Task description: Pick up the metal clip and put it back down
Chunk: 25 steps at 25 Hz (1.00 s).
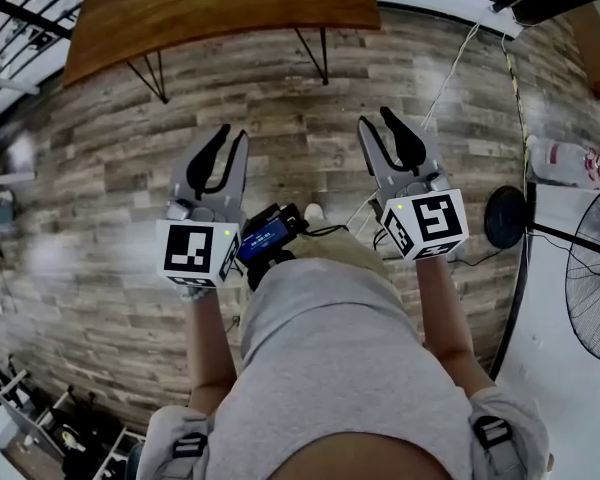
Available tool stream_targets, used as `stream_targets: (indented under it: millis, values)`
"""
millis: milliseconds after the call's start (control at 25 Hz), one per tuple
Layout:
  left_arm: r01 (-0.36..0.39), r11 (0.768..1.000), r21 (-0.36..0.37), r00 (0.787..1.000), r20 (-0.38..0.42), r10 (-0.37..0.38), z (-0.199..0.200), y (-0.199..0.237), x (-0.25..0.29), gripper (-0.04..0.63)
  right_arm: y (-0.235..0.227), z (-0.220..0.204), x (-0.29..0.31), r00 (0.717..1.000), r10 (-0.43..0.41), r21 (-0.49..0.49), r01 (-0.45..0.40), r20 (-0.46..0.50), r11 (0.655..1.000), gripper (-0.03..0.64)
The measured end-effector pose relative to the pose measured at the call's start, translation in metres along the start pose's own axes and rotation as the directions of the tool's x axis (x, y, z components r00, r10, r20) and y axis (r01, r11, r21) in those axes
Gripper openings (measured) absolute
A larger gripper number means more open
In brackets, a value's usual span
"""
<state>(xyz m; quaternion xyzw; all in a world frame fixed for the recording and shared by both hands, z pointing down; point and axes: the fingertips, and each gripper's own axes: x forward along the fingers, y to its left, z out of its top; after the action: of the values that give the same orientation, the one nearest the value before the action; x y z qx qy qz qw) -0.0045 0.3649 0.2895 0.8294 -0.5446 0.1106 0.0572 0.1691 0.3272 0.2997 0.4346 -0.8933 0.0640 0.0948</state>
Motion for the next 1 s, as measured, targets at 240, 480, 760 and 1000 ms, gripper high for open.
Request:
stream_targets:
  millis: [240, 480, 760, 1000]
  values:
    - [-0.033, 0.999, 0.007, 0.999, 0.016, 0.033, 0.003, -0.009, 0.001, 0.078, -0.008, 0.001, -0.011, 1.000, 0.016, -0.015, -0.016, 0.014, 1.000, 0.129]
    - [-0.036, 0.999, 0.030, 0.999, 0.031, 0.035, 0.008, -0.023, 0.005, 0.078, -0.016, -0.002, -0.017, 0.999, 0.027, -0.017, -0.026, 0.033, 1.000, 0.129]
    - [-0.029, 0.998, 0.048, 0.999, 0.037, 0.028, 0.008, -0.035, 0.007, 0.078, -0.021, 0.000, -0.021, 0.998, 0.028, -0.022, -0.026, 0.058, 0.999, 0.129]
    - [-0.009, 0.999, 0.052, 0.999, 0.041, 0.007, 0.007, -0.036, 0.014, 0.080, -0.024, -0.005, -0.020, 0.998, 0.015, -0.014, -0.014, 0.056, 1.000, 0.129]
